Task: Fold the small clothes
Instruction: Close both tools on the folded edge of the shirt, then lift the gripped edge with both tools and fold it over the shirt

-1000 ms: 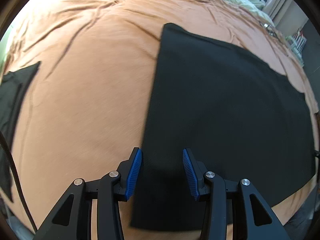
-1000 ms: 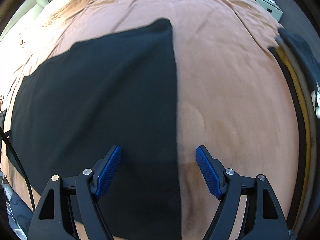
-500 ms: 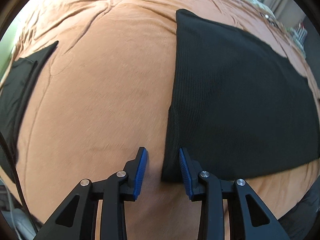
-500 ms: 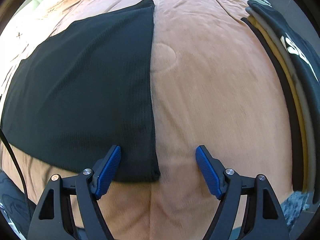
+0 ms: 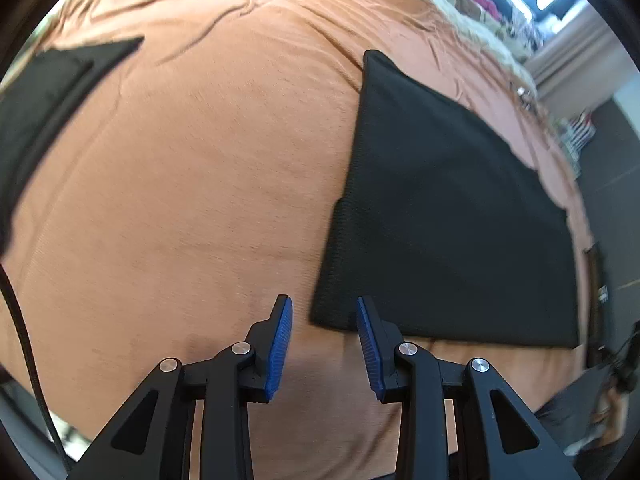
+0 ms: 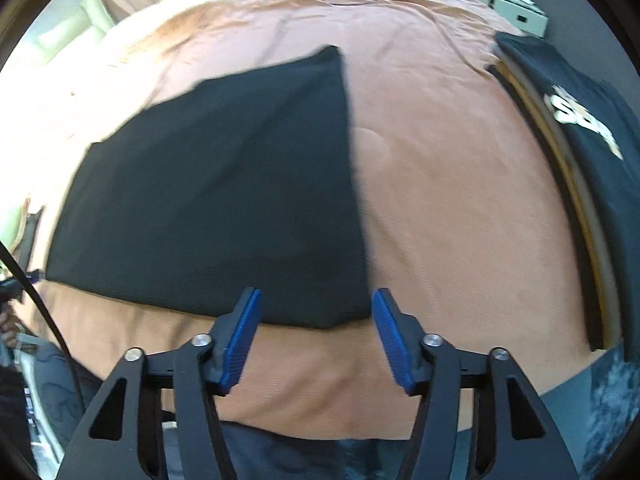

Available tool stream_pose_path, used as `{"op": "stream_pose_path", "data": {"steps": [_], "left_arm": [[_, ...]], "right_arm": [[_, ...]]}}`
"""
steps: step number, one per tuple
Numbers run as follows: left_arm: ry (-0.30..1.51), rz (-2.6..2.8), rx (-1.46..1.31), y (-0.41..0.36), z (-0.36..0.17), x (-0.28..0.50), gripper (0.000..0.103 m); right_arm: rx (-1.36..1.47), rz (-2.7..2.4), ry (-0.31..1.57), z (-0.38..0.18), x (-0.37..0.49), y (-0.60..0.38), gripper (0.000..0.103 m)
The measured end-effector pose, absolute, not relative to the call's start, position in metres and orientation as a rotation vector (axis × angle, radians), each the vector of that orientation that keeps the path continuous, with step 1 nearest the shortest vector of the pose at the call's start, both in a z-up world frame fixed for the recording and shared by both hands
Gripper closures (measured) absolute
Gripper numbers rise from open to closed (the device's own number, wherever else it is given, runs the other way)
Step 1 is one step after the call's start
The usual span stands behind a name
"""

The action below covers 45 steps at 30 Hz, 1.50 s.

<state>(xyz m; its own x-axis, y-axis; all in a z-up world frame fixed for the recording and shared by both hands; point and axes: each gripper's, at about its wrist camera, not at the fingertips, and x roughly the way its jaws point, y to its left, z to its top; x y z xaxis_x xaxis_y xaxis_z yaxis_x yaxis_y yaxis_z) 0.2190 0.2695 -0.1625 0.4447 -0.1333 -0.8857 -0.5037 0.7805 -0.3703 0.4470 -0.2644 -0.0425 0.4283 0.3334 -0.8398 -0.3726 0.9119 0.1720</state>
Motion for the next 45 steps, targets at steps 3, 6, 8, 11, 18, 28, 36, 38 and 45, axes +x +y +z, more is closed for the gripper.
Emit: {"op": "stream_pose_path", "data": {"steps": [3,6,8,11,18,28,36,38,45], "left_arm": [[1.115,0.227,-0.762,0.270,-0.173,0.219,0.068],[1.127,0.221,-0.841,0.268,-0.184,0.216,0.068],[1.110,0.222,-0.890,0.271,-0.184,0.210,0.068],[1.078,0.223,-0.992,0.280,-0.187,0.201,0.068],[0.955,0.226,-1.145,0.286,-0.197,0.198,0.068],[0.875,0.228,-1.207,0.286,-0.201,0.188,0.091],[0.743,0.157,-1.151,0.282,-0.164,0.188,0.099],[0.711,0.119,-1.142,0.278,-0.148,0.189,0.099],[0.643,0.004,-1.105,0.265,-0.094,0.206,0.099]], "right_arm": [[-0.037,0.500,1.028,-0.036,0.441,-0.244,0.060],[-0.044,0.545,1.017,-0.031,0.437,-0.222,0.062],[-0.048,0.571,1.016,-0.031,0.436,-0.207,0.063],[-0.049,0.617,1.023,-0.032,0.436,-0.187,0.068],[-0.033,0.720,1.063,-0.055,0.444,-0.136,0.080],[0.054,0.703,1.086,-0.095,0.452,-0.076,0.094],[0.068,0.687,1.103,-0.138,0.438,-0.057,0.096],[0.044,0.694,1.090,-0.145,0.430,-0.054,0.096],[0.041,0.717,1.069,-0.144,0.420,-0.050,0.096]]}}
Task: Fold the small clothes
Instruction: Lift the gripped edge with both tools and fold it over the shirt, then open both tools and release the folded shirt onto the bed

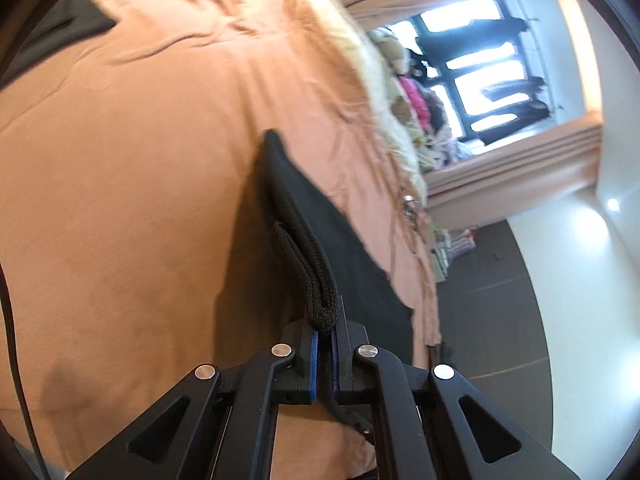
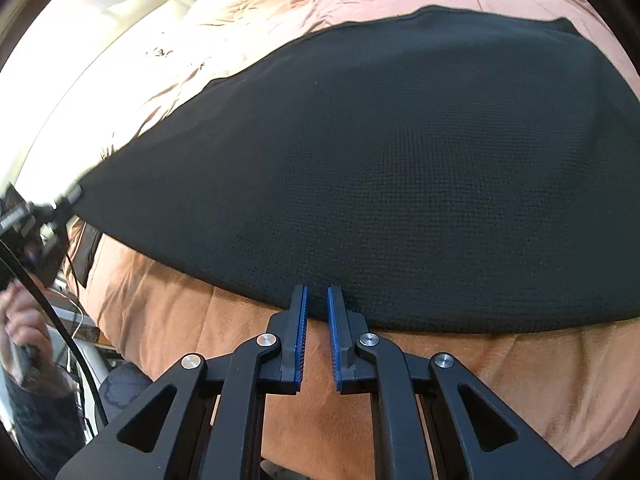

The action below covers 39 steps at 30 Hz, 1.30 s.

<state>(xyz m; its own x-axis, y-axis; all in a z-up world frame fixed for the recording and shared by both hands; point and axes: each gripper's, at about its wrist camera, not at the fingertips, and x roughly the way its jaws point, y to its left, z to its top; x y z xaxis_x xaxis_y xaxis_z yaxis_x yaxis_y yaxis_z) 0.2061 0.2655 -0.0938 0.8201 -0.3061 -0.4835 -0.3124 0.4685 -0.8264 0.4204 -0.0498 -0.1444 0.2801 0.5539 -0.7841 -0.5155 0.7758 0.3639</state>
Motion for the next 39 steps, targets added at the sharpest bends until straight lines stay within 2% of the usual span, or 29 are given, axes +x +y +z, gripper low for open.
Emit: {"op": "stream_pose_path", "data": {"steps": [9,21,28,35,36,38,39], "left_arm": [[0.618,-0.093,-0.992,0.236,-0.040,0.242,0.099],[0.661,-0.248,-0.812,0.151,0.015,0.311,0.099],[0.691,-0.320,-0.722,0.099,0.036,0.338,0.099],[0.746,-0.389,-0.663,0.049,0.035,0.363,0.099],[0.753,-0.399,-0.659,0.041,0.035,0.367,0.099],[0.772,-0.426,-0.646,0.025,0.033,0.374,0.099],[0.780,-0.438,-0.638,0.018,0.031,0.377,0.099]], "right_arm": [[0.128,0.710,1.066,-0.158,0.432,-0.047,0.096],[0.174,0.729,1.110,-0.175,0.420,-0.041,0.097],[0.176,0.746,1.034,-0.148,0.417,-0.070,0.097],[0.186,0.715,0.976,-0.121,0.416,-0.119,0.095],[0.183,0.709,0.968,-0.116,0.416,-0.128,0.091],[0.187,0.695,0.947,-0.110,0.411,-0.141,0.071],[0.198,0.684,0.927,-0.105,0.410,-0.152,0.053]]}}
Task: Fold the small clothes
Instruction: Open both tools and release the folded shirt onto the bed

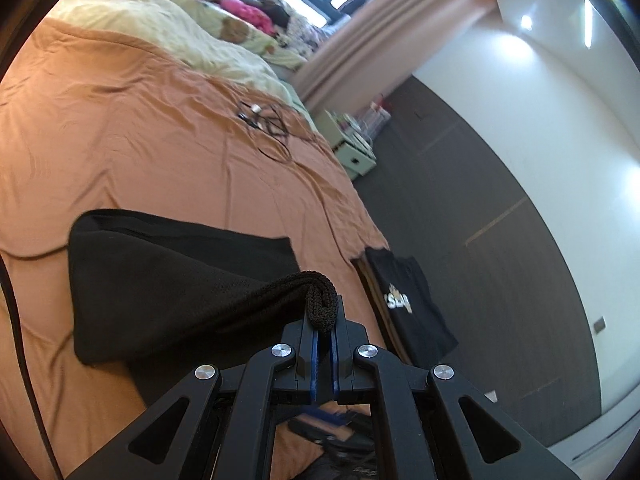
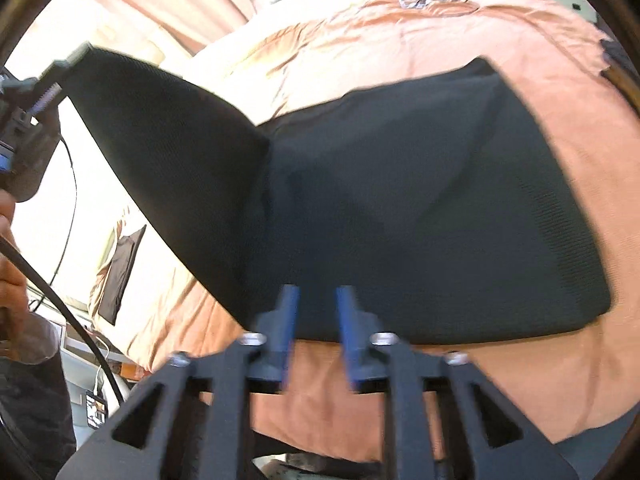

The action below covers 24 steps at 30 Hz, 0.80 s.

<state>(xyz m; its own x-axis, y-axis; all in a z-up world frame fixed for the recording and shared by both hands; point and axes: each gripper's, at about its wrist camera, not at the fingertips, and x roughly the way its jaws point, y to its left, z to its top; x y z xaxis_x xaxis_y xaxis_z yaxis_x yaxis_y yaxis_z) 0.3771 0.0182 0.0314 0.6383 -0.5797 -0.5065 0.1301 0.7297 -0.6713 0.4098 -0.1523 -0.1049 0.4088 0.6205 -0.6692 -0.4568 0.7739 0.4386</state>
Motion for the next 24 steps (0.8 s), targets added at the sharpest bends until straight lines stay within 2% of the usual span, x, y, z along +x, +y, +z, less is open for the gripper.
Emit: {"op": "stream_pose_path", "data": {"steps": [1,8,16,18,20,23,24], "left_arm": [[0.793,-0.453,-0.625,0.008,0.029,0.381,0.099],[0.881,-0.545,-0.547,-0.058,0.006,0.398,0.099],[1.039,-0.610,-0.487,-0.130,-0.043,0.411,0.097],[1.087,-0.619,-0.480,-0.138,-0.054,0.413,0.084],[1.111,-0.649,-0.500,-0.138,-0.061,0.410,0.077],[1.104,-0.610,-0.494,-0.120,-0.061,0.400,0.060],[1.097,-0.586,-0.494,-0.111,-0.061,0.397,0.057]], "right_arm": [[0.207,0.678,0.912,-0.099,0.412,-0.169,0.044],[0.240,0.609,0.879,-0.090,0.410,-0.241,0.044],[0.254,0.531,0.934,-0.080,0.417,-0.291,0.044],[0.253,0.516,0.948,-0.078,0.420,-0.293,0.044],[0.240,0.514,0.961,-0.073,0.426,-0.298,0.044],[0.201,0.523,0.976,-0.067,0.428,-0.298,0.044],[0.176,0.529,0.981,-0.065,0.429,-0.292,0.044]]}}
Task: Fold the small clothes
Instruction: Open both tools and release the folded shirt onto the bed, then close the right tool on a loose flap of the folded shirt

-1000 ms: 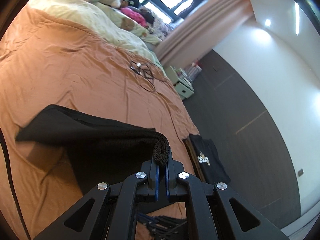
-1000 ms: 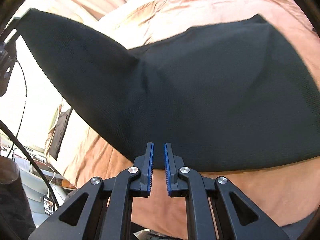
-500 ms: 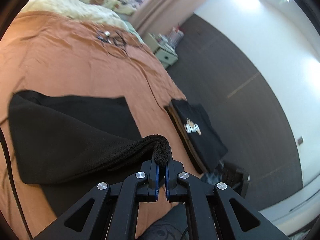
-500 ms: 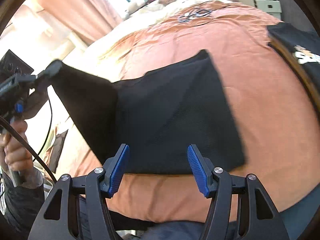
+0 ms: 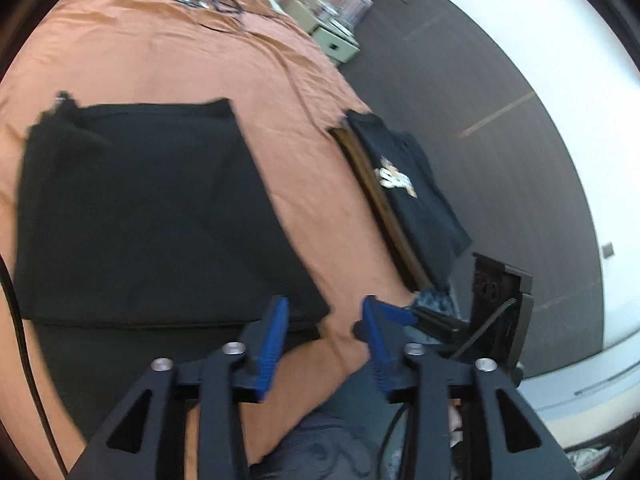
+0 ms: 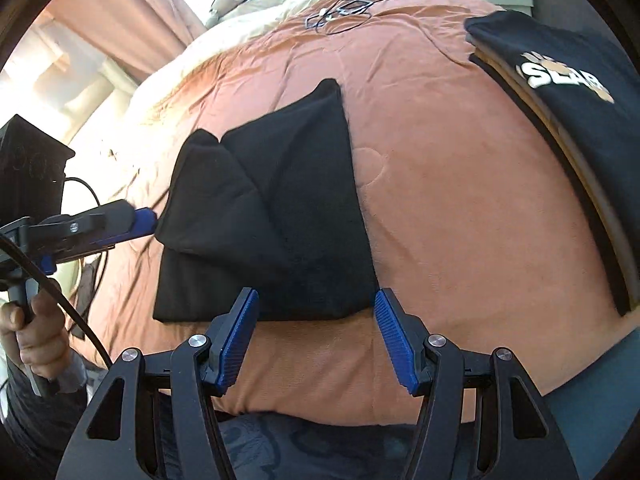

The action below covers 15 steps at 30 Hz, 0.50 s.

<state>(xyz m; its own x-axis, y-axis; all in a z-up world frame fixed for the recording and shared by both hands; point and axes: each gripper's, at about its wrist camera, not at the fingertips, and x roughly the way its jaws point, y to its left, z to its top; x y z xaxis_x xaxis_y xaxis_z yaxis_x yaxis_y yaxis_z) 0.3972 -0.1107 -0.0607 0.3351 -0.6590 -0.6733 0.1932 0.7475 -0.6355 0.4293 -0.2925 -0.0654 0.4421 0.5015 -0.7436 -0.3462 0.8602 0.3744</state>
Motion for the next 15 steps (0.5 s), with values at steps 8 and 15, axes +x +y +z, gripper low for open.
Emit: {"op": "stream_pose_path", "data": {"steps": [8,15], "left_arm": [[1.109,-0.367,-0.520,-0.030,-0.076,0.381,0.057],[1.168,-0.239,-0.543,0.014,-0.104,0.362,0.057]], "right_arm": [[-0.015,0.582,1.015,-0.075,0.458,-0.248,0.044],[-0.191,0.628,1.045,-0.081,0.473,-0.205,0.044]]}}
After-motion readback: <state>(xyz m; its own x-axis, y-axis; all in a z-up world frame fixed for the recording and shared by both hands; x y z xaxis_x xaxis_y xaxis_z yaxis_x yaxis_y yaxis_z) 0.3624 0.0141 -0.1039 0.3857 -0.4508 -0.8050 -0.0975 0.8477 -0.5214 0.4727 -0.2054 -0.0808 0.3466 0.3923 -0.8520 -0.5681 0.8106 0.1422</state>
